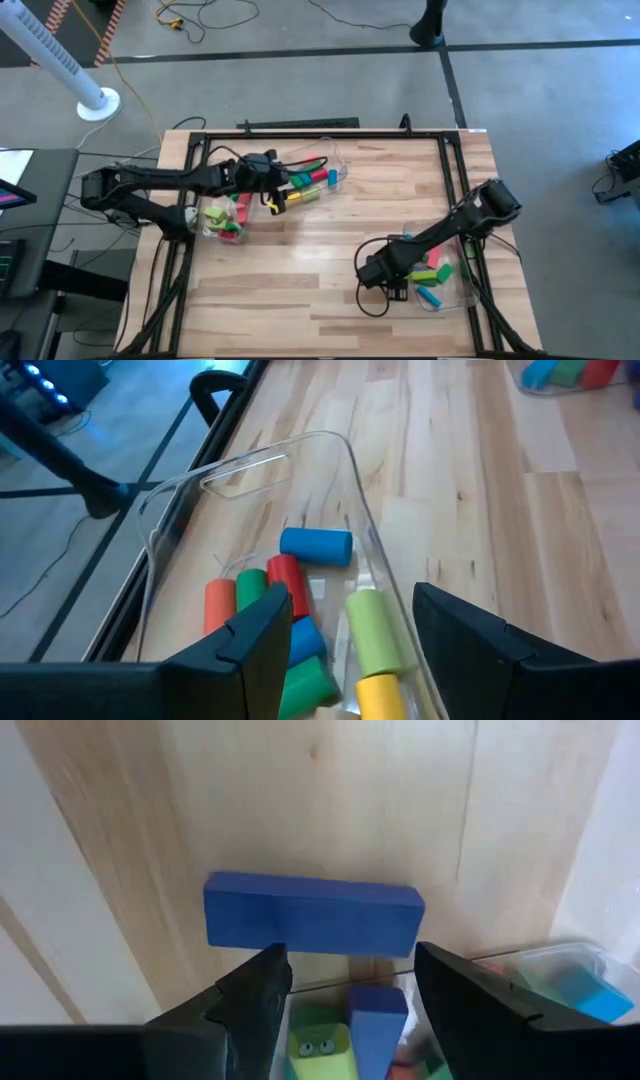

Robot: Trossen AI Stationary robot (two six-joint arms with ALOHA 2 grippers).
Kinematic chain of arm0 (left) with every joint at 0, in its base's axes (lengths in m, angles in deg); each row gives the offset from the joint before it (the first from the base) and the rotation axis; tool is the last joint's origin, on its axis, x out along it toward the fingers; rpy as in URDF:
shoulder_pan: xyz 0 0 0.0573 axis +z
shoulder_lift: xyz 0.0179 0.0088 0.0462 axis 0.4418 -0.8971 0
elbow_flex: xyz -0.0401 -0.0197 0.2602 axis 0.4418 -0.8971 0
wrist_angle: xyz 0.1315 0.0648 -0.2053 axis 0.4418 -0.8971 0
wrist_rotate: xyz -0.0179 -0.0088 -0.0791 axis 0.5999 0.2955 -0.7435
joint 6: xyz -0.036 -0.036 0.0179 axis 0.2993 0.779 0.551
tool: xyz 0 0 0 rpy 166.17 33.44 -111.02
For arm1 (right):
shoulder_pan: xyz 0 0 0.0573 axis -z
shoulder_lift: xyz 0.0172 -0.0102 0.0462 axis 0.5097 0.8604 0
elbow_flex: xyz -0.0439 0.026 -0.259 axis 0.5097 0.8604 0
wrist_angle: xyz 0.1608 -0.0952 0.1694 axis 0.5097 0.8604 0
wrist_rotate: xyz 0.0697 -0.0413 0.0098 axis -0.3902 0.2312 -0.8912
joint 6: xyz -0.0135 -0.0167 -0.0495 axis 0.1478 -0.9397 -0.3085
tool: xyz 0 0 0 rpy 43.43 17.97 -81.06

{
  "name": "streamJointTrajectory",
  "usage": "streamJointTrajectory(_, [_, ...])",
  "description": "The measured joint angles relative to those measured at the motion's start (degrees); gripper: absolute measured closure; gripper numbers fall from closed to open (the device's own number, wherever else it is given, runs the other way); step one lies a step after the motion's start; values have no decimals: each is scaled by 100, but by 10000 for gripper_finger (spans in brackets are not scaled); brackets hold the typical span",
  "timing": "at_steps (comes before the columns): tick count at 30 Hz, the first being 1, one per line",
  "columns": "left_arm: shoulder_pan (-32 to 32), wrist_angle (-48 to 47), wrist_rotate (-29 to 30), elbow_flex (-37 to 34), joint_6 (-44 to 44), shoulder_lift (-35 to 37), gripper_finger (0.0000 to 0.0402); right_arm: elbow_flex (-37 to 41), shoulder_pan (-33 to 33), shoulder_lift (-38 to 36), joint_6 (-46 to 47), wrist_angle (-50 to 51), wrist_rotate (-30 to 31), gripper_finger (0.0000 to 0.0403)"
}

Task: Sort blocks by size
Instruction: Put the purple rectangular block into the right transparent bin

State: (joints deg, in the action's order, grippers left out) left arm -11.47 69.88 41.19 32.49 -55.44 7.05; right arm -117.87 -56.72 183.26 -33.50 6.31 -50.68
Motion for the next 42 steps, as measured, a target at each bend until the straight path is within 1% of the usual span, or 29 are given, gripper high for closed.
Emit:
streamJointTrajectory(9, [-236,-12,0,0,-57,0,200,23,115,0,2,-259,0,148])
streamJointTrajectory(18, [-497,-13,11,0,-59,0,200,28,115,4,4,-233,0,148])
streamJointTrajectory(26, [-707,-31,57,0,-60,11,200,-67,111,520,-171,-136,-164,148])
streamJointTrajectory(29, [-806,-31,157,0,-72,13,200,-155,112,529,-170,-149,-159,148])
streamJointTrajectory(31, [-847,-71,180,-2,-104,65,200,-284,115,507,-176,-188,-37,148])
streamJointTrajectory(37, [-954,15,201,-10,-98,214,200,-783,163,518,-515,-699,805,148])
streamJointTrajectory(39, [-987,-34,205,-4,-90,302,200,-901,211,518,-675,-905,845,148])
streamJointTrajectory(42, [-1060,-51,203,-2,-72,322,200,-1127,291,518,-782,-834,1021,148])
